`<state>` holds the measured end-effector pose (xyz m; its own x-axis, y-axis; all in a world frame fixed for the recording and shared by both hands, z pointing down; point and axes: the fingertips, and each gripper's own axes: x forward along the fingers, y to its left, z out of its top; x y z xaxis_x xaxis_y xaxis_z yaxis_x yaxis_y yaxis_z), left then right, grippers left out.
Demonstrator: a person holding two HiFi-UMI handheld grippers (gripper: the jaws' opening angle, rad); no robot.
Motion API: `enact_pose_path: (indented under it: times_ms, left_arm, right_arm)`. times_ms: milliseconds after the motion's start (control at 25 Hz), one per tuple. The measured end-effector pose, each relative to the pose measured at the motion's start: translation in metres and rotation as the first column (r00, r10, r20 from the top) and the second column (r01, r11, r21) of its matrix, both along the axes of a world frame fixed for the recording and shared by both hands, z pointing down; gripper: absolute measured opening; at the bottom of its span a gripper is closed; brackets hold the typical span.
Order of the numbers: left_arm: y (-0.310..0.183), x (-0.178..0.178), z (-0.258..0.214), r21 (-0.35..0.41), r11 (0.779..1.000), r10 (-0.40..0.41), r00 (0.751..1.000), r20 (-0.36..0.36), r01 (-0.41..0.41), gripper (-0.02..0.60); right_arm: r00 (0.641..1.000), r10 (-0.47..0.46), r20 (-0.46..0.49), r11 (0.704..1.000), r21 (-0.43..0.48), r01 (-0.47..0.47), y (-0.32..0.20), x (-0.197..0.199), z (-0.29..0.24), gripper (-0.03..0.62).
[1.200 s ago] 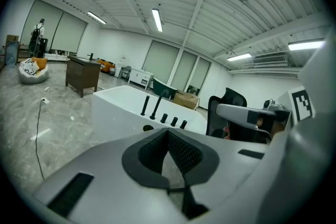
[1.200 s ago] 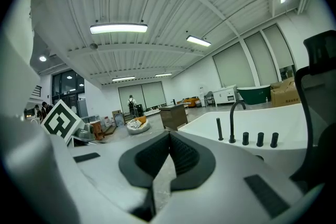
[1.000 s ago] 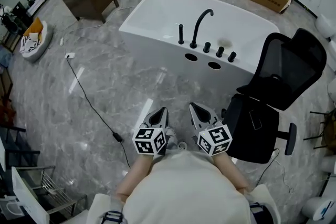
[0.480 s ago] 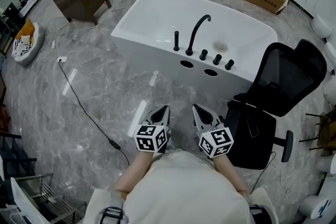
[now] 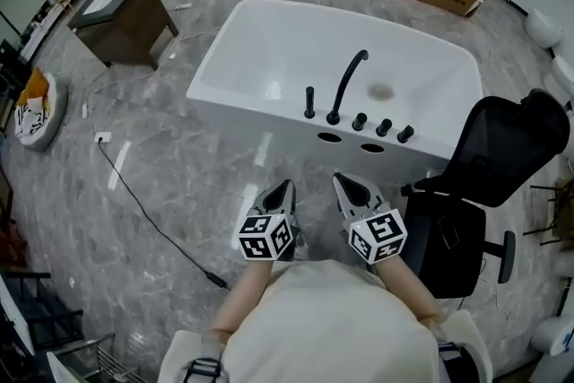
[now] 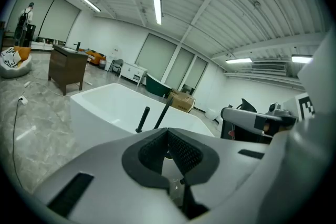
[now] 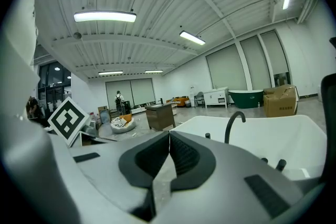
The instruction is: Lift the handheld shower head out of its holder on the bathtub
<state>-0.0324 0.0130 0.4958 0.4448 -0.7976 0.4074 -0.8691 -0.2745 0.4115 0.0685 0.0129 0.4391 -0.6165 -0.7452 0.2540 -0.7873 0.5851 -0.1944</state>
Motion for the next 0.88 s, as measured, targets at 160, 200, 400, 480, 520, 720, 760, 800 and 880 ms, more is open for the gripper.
enact_pose_path:
  times_ms: [160,200,400,480,520,720,760,800,880]
  left_arm:
    - [-0.039,-0.022,0.000,-0.005,1.000,0.013,1.000,-0.007,-0.013,0.020]
    - [-0.048,-0.028,0.001,-0.007,1.000,0.017,1.000,-0.009,-0.017,0.020]
    - [-0.090,-0.055,0.007,-0.018,0.999,0.035,0.999,-0.011,-0.035,0.020]
    - [-0.107,-0.065,0.009,-0.019,0.999,0.047,0.999,-0.010,-0.047,0.020]
    - [-0.115,-0.070,0.010,-0.019,0.998,0.053,0.999,-0.011,-0.054,0.020]
    - [-0.150,-0.092,0.014,-0.025,0.997,0.078,0.997,-0.014,-0.078,0.020]
    - [-0.155,-0.094,0.016,-0.025,0.996,0.083,0.996,-0.014,-0.083,0.020]
    - [-0.159,-0.095,0.017,-0.025,0.996,0.088,0.996,-0.011,-0.089,0.020]
    - [-0.167,-0.097,0.023,-0.029,0.995,0.098,0.995,-0.002,-0.098,0.020]
  right_arm:
    - [1.000,0.009,-0.017,1.000,0.006,-0.009,-0.040,-0.022,-0.001,0.018]
    - [1.000,0.016,-0.020,1.000,0.007,-0.015,-0.049,-0.027,-0.001,0.018]
    - [0.998,0.047,-0.038,0.999,0.012,-0.047,-0.093,-0.047,0.004,0.018]
    - [0.997,0.058,-0.041,0.998,0.013,-0.058,-0.109,-0.057,0.006,0.018]
    - [0.997,0.065,-0.043,0.998,0.012,-0.065,-0.117,-0.061,0.007,0.018]
    - [0.992,0.113,-0.046,0.993,-0.006,-0.114,-0.152,-0.079,0.017,0.018]
    - [0.991,0.124,-0.048,0.992,-0.009,-0.125,-0.157,-0.080,0.020,0.018]
    - [0.989,0.135,-0.052,0.991,-0.012,-0.136,-0.162,-0.080,0.022,0.018]
    - [0.986,0.157,-0.063,0.987,-0.019,-0.158,-0.172,-0.079,0.030,0.018]
